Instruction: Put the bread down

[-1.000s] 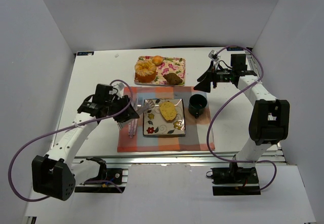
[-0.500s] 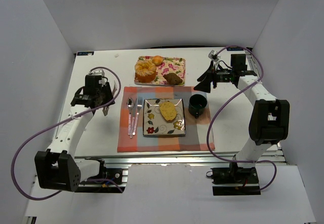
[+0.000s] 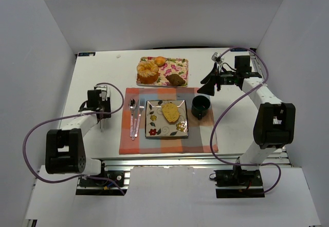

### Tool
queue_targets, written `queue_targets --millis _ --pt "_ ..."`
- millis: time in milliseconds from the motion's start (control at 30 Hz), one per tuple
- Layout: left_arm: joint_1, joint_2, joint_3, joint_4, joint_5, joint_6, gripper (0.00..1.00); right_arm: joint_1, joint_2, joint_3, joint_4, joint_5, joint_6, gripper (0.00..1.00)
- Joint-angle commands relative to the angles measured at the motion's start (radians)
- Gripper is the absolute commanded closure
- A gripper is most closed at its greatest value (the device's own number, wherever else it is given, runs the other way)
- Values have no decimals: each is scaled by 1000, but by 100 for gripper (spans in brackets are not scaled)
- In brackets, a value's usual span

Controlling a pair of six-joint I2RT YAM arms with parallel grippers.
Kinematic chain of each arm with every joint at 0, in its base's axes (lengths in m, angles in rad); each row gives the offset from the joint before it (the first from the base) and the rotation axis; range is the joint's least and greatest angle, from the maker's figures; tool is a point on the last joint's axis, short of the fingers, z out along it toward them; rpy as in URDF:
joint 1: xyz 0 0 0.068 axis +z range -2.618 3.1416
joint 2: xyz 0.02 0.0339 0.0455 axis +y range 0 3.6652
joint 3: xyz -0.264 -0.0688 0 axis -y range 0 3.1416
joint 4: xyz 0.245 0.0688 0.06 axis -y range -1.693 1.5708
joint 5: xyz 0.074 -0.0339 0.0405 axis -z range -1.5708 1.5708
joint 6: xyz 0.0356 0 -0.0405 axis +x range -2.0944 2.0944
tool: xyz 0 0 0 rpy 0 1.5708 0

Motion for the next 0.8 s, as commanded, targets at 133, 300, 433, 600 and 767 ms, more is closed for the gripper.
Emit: queue_targets --millis 133,300,433,600,767 --pt "65 59 -34 104 137 16 44 -6 -45 4 -33 -5 -30 11" --pt "82 41 -45 106 122 -19 30 -6 -33 38 -79 -4 -48 11" --pt "86 -2 -55 89 108 -24 2 -1 -54 27 1 103 63 11" --pt "86 -150 -71 81 91 -125 2 20 -69 53 82 453 267 11" --pt "88 -333 -74 78 56 -212 2 20 -45 96 114 539 307 11"
